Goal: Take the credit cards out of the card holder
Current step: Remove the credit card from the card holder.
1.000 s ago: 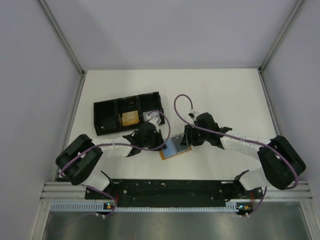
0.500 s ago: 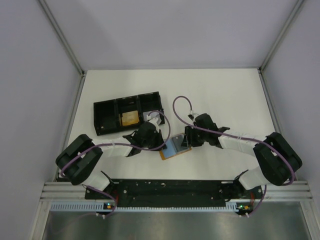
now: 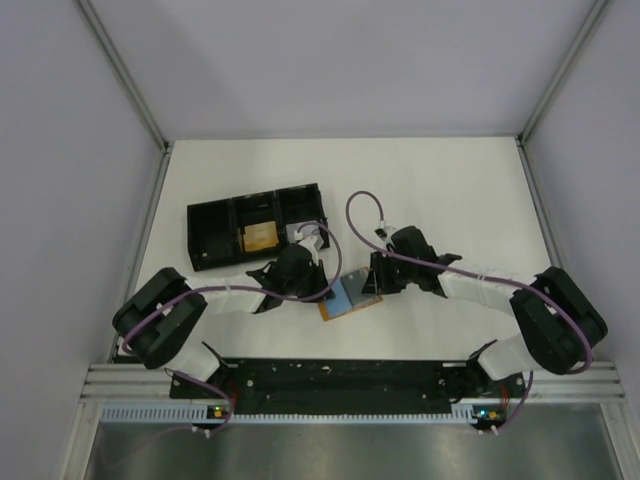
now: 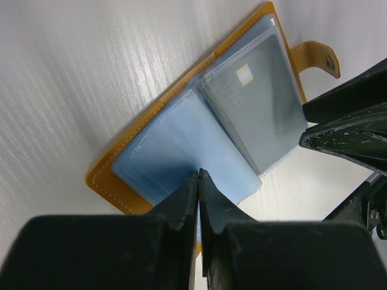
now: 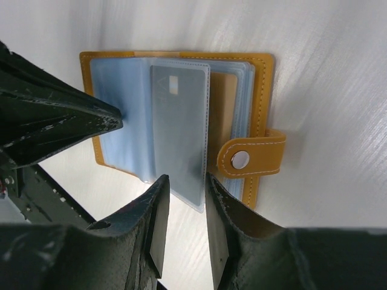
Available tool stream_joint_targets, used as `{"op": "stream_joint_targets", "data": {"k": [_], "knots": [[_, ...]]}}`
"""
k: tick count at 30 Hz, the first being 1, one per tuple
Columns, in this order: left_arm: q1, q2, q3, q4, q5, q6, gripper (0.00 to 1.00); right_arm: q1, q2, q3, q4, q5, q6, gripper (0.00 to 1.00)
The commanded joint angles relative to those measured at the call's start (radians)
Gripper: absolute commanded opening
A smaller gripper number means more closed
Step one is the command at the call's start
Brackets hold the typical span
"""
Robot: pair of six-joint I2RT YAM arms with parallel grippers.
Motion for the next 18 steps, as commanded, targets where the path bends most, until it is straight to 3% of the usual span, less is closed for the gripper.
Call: {"op": "stream_joint_targets", "data": {"k": [1,18], "knots": [[-0.001,0.021,-0.004,-0.003,0.006,-0.002,0.06,0.017,-0.060,0.032,0.049,-0.062,0.021,0.30],[-0.001,-0.045,-0.058,0.052,-0.010,-0.056,0.07,0.083,-0.025,0.064,0.163,-0.160,0.071,0.31]]}}
